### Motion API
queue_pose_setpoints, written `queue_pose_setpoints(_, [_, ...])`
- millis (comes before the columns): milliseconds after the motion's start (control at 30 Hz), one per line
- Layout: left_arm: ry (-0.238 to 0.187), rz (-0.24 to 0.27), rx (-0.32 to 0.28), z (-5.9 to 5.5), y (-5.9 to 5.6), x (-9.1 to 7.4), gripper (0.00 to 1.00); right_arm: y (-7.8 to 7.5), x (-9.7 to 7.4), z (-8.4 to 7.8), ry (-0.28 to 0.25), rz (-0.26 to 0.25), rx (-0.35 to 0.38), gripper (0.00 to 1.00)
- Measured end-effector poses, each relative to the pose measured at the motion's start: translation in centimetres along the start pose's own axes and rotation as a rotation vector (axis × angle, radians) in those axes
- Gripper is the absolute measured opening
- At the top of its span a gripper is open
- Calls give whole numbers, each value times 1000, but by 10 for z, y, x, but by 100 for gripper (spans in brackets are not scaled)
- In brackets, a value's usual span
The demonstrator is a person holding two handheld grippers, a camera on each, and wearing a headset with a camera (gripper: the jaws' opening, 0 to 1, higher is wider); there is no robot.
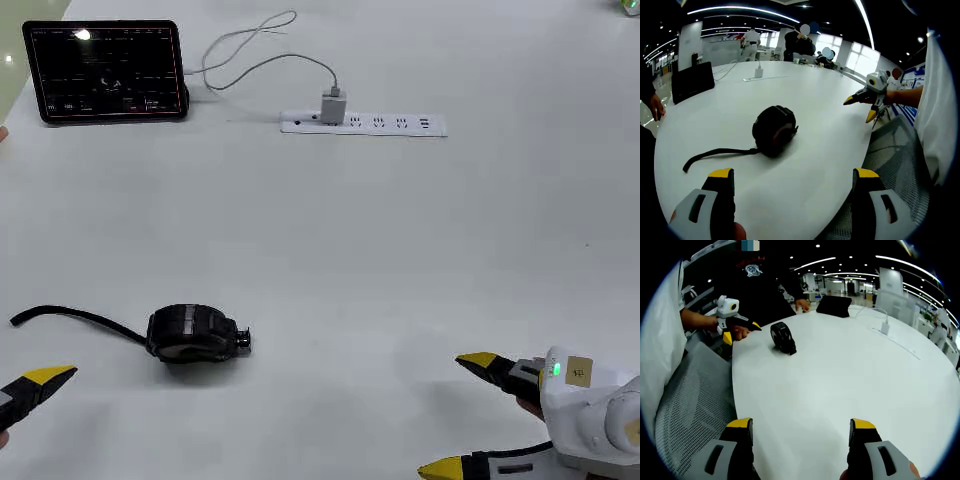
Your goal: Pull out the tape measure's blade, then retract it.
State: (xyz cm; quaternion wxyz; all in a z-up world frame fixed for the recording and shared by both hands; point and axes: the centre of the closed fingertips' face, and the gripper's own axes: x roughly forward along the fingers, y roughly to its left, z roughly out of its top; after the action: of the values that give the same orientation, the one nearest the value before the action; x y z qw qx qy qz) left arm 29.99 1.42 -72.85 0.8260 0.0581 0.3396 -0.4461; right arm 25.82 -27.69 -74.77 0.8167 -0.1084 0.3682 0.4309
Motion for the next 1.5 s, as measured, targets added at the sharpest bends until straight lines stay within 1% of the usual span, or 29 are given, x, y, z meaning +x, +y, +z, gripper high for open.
queue_pose_setpoints(400, [2, -2, -4, -1, -1, 0, 96, 0, 0, -1, 1, -1, -1, 77])
queue_pose_setpoints(500, [7, -2, -5, -1, -1, 0, 96, -1, 0, 0, -5, -5, -4, 78])
queue_pose_setpoints(700, [-1, 3, -1, 2, 2, 0, 96, -2, 1, 2, -10, -3, -3, 78])
queue_pose_setpoints(900, [5, -2, 13, 3, 3, 2, 95, -4, 3, 4, -12, -2, -4, 78])
queue_pose_setpoints(1200, [12, -13, 25, 6, 6, 6, 95, -7, 9, 7, -12, -1, -17, 79])
queue_pose_setpoints(1500, [21, -24, 52, 11, 12, 11, 95, -9, 18, 15, -15, 18, -35, 79])
